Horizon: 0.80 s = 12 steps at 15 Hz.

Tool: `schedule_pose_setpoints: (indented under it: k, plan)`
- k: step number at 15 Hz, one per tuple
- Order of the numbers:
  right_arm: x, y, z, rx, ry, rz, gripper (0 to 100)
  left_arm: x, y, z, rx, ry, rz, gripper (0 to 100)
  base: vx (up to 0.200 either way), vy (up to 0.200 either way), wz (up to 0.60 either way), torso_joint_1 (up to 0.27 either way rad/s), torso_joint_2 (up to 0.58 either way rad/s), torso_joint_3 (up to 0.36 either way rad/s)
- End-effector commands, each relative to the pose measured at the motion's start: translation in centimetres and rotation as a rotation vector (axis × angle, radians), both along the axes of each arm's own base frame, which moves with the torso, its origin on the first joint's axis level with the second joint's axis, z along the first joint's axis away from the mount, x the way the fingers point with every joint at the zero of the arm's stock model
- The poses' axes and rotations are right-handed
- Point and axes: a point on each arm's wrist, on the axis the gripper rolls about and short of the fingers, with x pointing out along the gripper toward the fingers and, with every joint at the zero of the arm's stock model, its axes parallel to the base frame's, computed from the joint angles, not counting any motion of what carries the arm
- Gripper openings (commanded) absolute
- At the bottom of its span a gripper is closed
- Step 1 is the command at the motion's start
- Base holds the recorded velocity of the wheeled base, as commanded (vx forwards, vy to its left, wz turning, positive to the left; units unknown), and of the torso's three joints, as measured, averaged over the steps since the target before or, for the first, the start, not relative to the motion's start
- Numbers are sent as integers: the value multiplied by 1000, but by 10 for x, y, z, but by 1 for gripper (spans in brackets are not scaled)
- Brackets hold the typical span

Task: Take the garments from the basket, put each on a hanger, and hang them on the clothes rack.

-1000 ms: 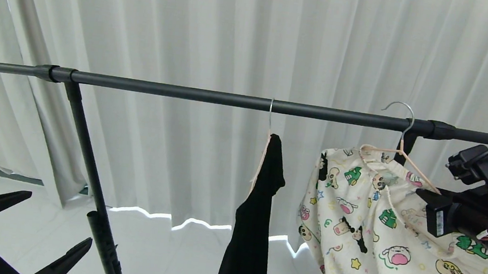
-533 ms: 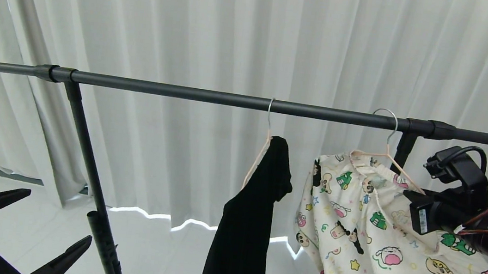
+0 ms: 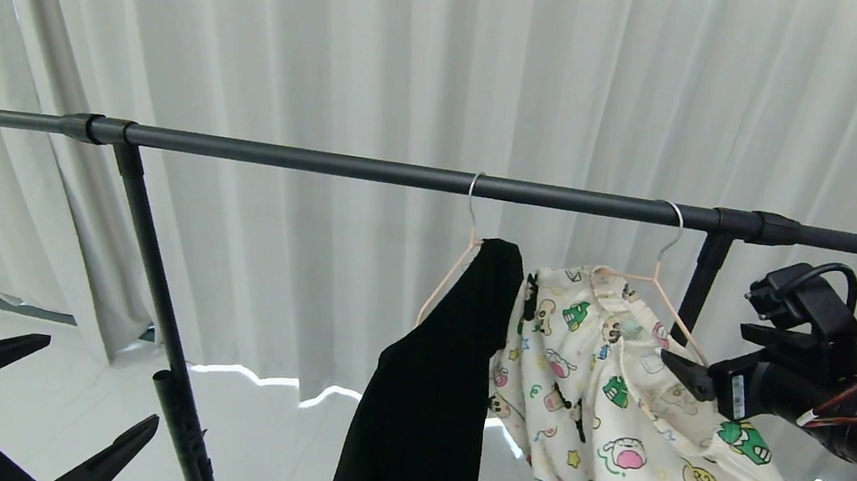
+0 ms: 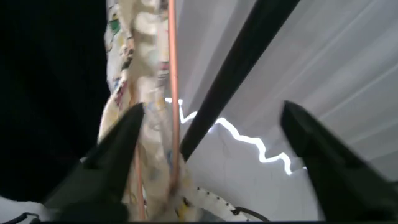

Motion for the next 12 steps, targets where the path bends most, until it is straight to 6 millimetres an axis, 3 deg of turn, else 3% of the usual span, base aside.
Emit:
schedule_pose_setpoints:
  k: [1,4,6,8,9,11,12]
  plan:
    - [-18,-6,14,83,-43,15,100,0,3,-5,15,13,53,100,0,0,0,0,0,0]
    - [-43,-14,31,239,-78,90,100,-3,10,-22,39,66,136,100,0,0,0,0,0,0]
    - [-51,-30,24,240,-75,19,100,-7,20,-41,63,132,236,100,0,0,0,0,0,0]
    - [-54,-54,6,164,-46,-127,100,-15,31,-57,77,177,379,100,0,0,0,0,0,0]
    - [-64,-79,-16,63,9,-335,100,-27,39,-71,77,201,494,100,0,0,0,0,0,0]
    - [-96,-104,-53,-43,160,-607,100,-48,42,-79,73,229,570,100,0,0,0,0,0,0]
    - [-120,-107,-73,-62,245,-671,100,-55,42,-82,69,226,566,100,0,0,0,0,0,0]
